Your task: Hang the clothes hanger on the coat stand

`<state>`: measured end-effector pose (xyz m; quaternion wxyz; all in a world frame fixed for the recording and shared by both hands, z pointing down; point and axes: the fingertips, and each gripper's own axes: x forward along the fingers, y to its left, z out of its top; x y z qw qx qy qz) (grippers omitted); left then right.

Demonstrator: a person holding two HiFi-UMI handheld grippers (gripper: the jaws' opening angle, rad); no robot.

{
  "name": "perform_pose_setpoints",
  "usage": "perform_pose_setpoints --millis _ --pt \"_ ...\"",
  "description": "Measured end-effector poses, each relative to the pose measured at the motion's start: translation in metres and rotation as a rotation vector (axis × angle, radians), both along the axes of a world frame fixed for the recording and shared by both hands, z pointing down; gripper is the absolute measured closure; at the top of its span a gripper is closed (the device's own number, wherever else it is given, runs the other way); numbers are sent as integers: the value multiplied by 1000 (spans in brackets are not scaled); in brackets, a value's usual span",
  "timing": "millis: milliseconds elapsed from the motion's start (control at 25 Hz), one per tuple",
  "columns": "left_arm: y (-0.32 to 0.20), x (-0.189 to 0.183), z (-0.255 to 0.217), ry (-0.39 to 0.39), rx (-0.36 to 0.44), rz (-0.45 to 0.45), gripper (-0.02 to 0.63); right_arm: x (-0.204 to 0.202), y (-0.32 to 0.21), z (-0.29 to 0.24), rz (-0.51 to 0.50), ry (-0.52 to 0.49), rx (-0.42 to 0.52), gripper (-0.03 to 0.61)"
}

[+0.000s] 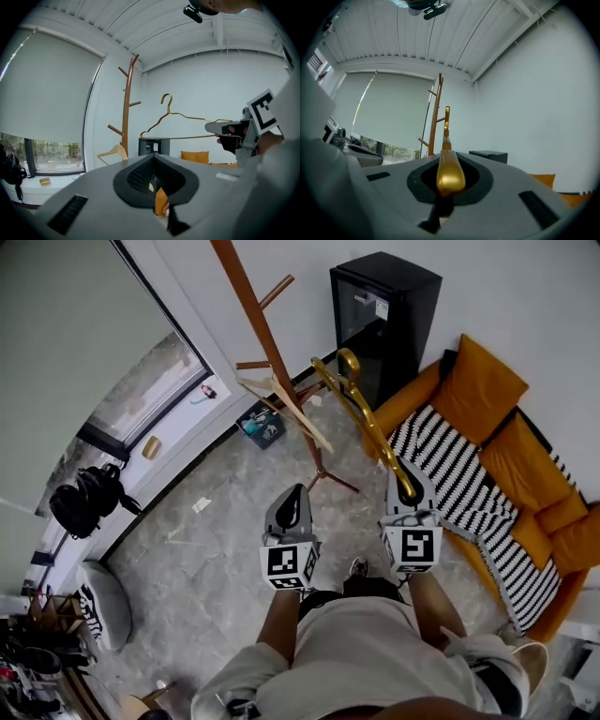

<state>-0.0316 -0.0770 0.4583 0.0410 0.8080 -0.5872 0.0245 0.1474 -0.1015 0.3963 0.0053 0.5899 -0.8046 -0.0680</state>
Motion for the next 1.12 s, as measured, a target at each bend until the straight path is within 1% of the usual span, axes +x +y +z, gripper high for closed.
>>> perform_pose_setpoints --millis 160,320,600,800,960,1120 --pt "-23 13 2 -12 -17 13 604 6 -27 -3 -6 -14 1 575" --pt "-39 16 0 -23 -9 16 604 10 -48 -11 -3 -23 19 575" --pt "-77 5 -3 -10 17 13 604 -3 -83 -32 -8 -7 74 575" --pt "-103 -8 -11 9 37 13 604 -14 -108 -42 3 7 85 575" --pt "-127 -17 -19 8 59 23 604 -26 -127 -55 3 14 110 575" --pt "-148 -24 -21 19 61 30 604 -37 -142 -62 6 33 130 575"
